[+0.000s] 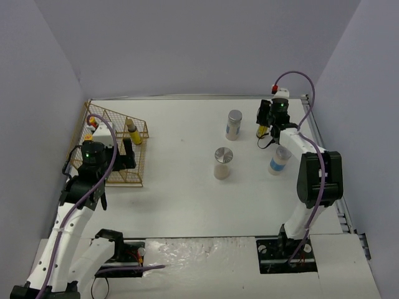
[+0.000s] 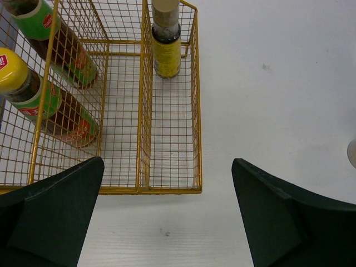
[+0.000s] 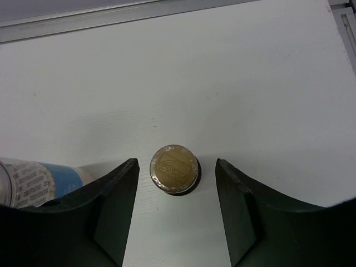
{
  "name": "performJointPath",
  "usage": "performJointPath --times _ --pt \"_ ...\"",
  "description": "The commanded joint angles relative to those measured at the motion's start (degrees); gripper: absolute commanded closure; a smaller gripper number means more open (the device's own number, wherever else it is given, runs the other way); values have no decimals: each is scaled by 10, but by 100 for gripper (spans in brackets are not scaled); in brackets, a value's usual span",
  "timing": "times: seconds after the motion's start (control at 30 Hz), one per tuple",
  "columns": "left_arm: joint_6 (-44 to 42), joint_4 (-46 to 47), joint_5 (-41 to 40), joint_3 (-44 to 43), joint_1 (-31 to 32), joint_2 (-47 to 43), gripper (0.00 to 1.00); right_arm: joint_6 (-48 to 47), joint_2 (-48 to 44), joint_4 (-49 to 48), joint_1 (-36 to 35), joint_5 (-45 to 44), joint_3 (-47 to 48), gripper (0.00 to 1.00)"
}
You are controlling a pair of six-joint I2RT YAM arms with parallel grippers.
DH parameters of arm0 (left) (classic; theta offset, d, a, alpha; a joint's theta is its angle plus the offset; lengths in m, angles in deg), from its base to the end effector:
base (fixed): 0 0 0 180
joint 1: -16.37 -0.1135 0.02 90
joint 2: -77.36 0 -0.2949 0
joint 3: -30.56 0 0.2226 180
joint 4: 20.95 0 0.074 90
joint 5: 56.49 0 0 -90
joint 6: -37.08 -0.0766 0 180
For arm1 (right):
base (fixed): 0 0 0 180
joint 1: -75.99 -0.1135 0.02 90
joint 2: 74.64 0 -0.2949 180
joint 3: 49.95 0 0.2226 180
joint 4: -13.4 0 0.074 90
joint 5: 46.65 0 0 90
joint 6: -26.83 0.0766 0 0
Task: Organize the condiment bottles
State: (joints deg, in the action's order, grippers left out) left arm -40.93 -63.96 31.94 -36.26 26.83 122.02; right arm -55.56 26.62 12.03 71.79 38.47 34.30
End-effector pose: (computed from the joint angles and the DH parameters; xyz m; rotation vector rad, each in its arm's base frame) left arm 0.1549 -0.0265 0.3512 -0.0443 1.9412 -0.2344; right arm 0.4345 0.0254 0.2971 0.1143 1.8397 0.0657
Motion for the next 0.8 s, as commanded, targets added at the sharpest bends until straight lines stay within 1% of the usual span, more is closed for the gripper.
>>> performJointPath --times 0.0,0.1,0.23,0.37,0.4,0.47,0.63,0.67,0.77 --pt "-3 36 -23 -9 -4 -5 3 -37 2 -102 4 22 -11 50" --pt "-3 36 -22 -8 -5 -2 3 -41 9 -108 7 29 -15 59" --pt "-3 34 -25 -9 -6 1 3 -52 3 -115 8 29 -28 74" --pt "-4 35 -26 -7 -7 2 3 -65 -48 -109 7 21 -35 94" --pt "-4 35 -26 -7 -7 2 3 -65 -63 -100 6 20 -33 97" --pt "-3 35 -25 -7 -7 3 3 -65 -91 -78 1 20 -26 100" --pt "-2 36 -24 -7 -10 3 3 -71 -192 -13 -35 11 4 100" --pt "-2 36 -24 -7 -10 3 3 -86 -194 -3 -37 11 10 100" --pt "-1 35 -28 -6 -10 2 3 -119 -234 39 -82 20 50 100"
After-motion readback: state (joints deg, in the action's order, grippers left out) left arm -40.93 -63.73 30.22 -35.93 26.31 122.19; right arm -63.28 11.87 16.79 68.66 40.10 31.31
